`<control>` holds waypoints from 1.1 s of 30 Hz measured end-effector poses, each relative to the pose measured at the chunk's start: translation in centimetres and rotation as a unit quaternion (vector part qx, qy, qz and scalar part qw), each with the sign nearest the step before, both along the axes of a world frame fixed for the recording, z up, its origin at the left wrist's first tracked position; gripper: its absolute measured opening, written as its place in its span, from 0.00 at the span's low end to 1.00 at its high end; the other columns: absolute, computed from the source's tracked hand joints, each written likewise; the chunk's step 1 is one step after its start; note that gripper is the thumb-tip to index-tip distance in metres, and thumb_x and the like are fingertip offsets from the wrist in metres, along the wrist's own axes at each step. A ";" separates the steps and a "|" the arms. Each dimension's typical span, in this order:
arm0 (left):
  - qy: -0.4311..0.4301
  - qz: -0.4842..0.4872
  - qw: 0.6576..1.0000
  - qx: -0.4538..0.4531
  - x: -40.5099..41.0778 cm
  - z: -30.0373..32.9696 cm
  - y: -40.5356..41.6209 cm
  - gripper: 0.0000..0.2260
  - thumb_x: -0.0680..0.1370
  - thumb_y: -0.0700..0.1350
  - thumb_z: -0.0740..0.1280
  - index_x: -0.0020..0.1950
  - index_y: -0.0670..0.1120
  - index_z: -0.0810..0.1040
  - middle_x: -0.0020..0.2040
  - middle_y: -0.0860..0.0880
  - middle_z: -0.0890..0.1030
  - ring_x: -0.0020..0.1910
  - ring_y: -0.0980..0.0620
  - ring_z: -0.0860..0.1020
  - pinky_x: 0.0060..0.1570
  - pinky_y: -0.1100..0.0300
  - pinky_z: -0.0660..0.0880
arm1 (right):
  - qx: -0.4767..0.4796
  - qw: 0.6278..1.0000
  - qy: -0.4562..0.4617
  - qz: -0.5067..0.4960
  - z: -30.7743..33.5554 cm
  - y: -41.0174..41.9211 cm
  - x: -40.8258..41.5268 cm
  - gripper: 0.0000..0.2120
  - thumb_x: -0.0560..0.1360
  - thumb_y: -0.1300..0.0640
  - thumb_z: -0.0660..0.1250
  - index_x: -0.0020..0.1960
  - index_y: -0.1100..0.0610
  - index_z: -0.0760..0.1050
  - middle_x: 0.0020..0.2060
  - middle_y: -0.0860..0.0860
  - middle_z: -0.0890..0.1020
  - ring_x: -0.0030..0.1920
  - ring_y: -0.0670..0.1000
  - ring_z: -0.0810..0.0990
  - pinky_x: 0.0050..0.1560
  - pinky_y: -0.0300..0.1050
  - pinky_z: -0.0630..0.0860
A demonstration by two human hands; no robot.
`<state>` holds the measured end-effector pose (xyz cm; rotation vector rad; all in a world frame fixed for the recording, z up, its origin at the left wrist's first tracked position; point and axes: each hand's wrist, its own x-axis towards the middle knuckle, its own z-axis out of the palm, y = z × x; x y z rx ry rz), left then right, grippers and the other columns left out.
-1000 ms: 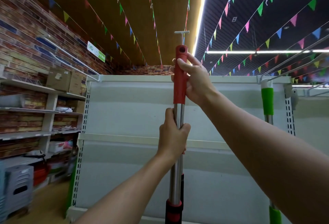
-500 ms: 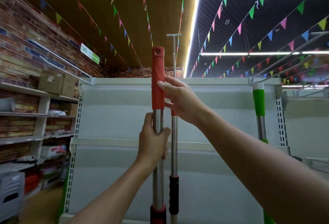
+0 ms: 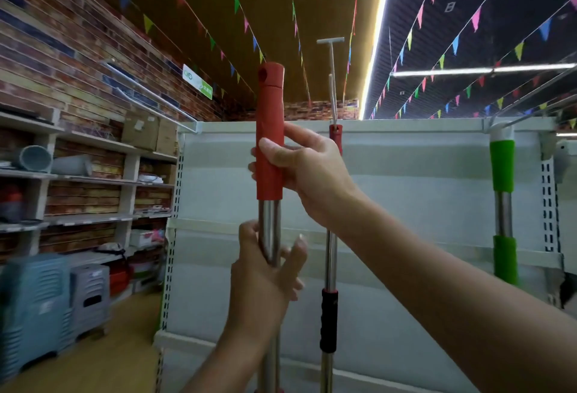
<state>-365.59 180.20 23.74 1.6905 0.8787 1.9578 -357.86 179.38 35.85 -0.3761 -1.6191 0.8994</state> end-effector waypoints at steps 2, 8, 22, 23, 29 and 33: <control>0.022 0.115 0.993 -0.001 0.4 -1.9 -1.5 0.23 0.67 0.66 0.61 0.56 0.56 0.63 0.39 0.54 0.80 0.32 0.55 0.80 0.33 0.58 0.78 | 0.013 0.999 0.001 -0.031 -0.7 -0.9 -0.8 0.23 0.74 0.65 0.69 0.68 0.59 0.70 0.46 0.57 0.81 0.44 0.56 0.83 0.53 0.51 0.80; 0.029 0.214 0.976 -0.029 1.8 -3.3 -1.7 0.17 0.71 0.66 0.55 0.43 0.52 0.65 0.27 0.52 0.70 0.24 0.54 0.71 0.25 0.60 0.66 | 0.038 0.986 0.019 -0.161 -2.0 -1.2 -1.0 0.26 0.72 0.58 0.73 0.68 0.56 0.71 0.48 0.55 0.83 0.46 0.54 0.84 0.50 0.49 0.81; 0.053 0.154 0.987 0.006 -2.1 -2.2 -5.1 0.13 0.79 0.55 0.59 0.45 0.46 0.69 0.28 0.51 0.72 0.25 0.54 0.71 0.22 0.64 0.62 | 0.127 0.961 0.022 -0.244 -3.4 -4.4 -5.0 0.25 0.79 0.49 0.61 0.74 0.51 0.60 0.52 0.53 0.78 0.46 0.51 0.81 0.46 0.42 0.80; 0.047 0.138 0.989 0.002 -2.6 -2.0 -5.5 0.13 0.79 0.56 0.59 0.45 0.46 0.69 0.29 0.50 0.72 0.24 0.53 0.71 0.23 0.63 0.63 | 0.124 0.968 0.021 -0.216 -3.5 -4.9 -5.5 0.24 0.80 0.50 0.59 0.75 0.50 0.58 0.51 0.55 0.78 0.46 0.53 0.81 0.46 0.44 0.80; 0.029 -0.001 0.999 -0.030 -4.0 -1.6 -7.3 0.14 0.78 0.58 0.59 0.41 0.49 0.69 0.29 0.48 0.72 0.23 0.51 0.72 0.26 0.54 0.73 | 0.033 0.997 0.043 -0.053 -2.8 -7.2 -6.0 0.16 0.82 0.53 0.56 0.69 0.49 0.60 0.47 0.59 0.80 0.38 0.53 0.82 0.41 0.48 0.80; 0.012 -0.106 0.993 -0.053 -3.9 -2.1 -7.3 0.15 0.77 0.58 0.62 0.42 0.45 0.72 0.28 0.47 0.71 0.20 0.53 0.69 0.22 0.59 0.69 | 0.006 0.991 0.092 -0.099 -3.0 -7.8 -6.0 0.06 0.80 0.56 0.60 0.56 0.55 0.70 0.37 0.52 0.75 0.31 0.48 0.75 0.31 0.41 0.73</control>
